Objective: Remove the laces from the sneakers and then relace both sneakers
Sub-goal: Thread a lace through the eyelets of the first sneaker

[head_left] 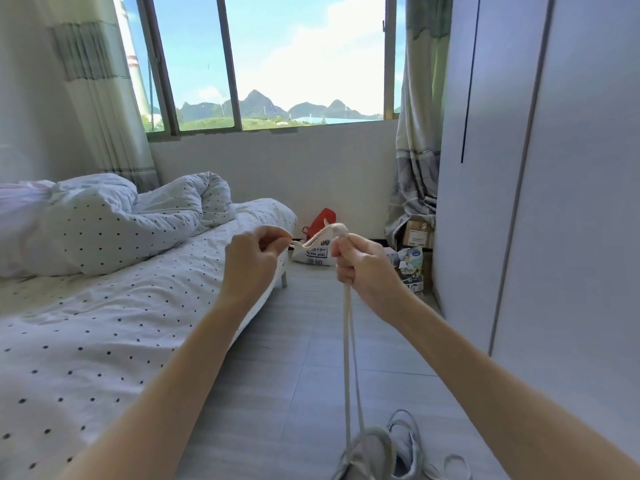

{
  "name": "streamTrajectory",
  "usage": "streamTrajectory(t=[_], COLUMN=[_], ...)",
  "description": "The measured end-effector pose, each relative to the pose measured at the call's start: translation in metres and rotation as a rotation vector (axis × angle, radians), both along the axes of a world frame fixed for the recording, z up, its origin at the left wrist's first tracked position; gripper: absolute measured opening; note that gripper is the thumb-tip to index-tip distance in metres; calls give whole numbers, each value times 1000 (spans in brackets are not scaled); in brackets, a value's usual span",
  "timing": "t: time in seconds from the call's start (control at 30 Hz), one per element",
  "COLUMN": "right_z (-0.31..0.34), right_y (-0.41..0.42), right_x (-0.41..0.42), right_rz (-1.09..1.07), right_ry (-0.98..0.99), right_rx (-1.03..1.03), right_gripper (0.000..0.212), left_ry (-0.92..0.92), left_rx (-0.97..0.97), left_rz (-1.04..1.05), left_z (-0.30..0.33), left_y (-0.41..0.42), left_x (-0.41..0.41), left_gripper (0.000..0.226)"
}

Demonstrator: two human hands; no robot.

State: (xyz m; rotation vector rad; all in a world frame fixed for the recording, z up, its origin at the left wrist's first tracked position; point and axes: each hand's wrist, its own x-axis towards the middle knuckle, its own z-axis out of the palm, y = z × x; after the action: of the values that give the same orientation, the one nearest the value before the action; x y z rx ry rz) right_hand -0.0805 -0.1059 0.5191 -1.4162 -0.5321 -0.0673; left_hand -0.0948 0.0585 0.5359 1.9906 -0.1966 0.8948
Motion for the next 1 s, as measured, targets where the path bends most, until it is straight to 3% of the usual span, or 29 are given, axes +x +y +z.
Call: streamTrajectory(t=[0.1, 0.47, 0.6, 0.73, 0.87, 1.0], right_z=[-11, -49, -49, -65, -95, -100], right_y=[9, -5, -1, 8, 22, 34], right_x=[-6, -5, 19, 43, 52, 61], right_rz=[20, 118, 50, 24, 93, 158], right_ry=[-26, 126, 116, 151, 222, 219], right_rx=[-240, -236, -363, -598, -680, -582], right_gripper=[34, 31, 33, 33, 28, 19], left_ry=[24, 121, 186, 131, 107, 123], left_rx=[-20, -8, -55, -183, 39, 330], left_rz=[-19, -99, -64, 1, -17, -86], left_z=[-6, -56, -77, -68, -41, -26], left_y=[-1, -2, 0, 12, 19, 11], left_x=[1, 2, 7, 18, 32, 44], left_gripper=[8, 17, 22, 21, 12, 12])
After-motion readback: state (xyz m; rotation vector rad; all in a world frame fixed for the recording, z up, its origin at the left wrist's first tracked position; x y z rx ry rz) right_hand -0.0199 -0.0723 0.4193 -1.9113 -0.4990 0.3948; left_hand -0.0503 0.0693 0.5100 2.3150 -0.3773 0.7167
